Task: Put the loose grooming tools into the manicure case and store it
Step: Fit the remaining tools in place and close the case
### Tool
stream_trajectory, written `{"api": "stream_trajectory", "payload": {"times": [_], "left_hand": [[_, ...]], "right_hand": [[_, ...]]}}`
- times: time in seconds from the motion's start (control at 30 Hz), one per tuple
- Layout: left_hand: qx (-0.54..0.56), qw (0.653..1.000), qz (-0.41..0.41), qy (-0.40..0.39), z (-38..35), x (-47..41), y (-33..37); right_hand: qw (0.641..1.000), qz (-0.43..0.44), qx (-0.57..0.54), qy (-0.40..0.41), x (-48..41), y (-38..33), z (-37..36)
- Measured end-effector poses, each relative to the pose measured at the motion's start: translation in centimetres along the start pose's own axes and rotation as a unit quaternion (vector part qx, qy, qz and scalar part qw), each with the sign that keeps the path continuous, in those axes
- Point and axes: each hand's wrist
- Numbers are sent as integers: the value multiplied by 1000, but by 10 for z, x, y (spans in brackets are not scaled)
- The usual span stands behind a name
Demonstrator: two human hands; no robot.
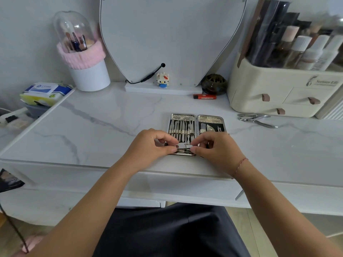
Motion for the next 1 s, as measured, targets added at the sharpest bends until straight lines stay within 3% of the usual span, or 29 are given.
{"api": "stream_trajectory", "payload": {"times": [0.27, 0.33, 0.4, 0.53, 0.7, 1.0], "left_hand": [[36, 999, -13, -5, -1, -1, -5], [42, 999, -13, -5, -2, -1, -5], [48, 999, -16, 4, -2, -1, -5], [-23, 997, -60, 40, -9, -10, -6], [-151, 979, -131, -38, -19, -16, -7], [-180, 971, -145, -54, -22, -16, -10]], "right_hand": [[999, 4, -35, 4, 2, -1, 8], [998, 9, -45, 53, -3, 6, 28], [991, 7, 18, 135, -14, 22, 57], [956, -87, 129, 249, -30, 69, 109], [937, -176, 170, 251, -31, 95, 124], [963, -132, 128, 196, -19, 85, 116]]}}
Point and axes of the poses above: each hand's wrist, its own x-axis away from the middle knuckle, its own z-axis out of the back of the hand, y = z × x, and after that the axes turned 7 degrees about -x, right-handed
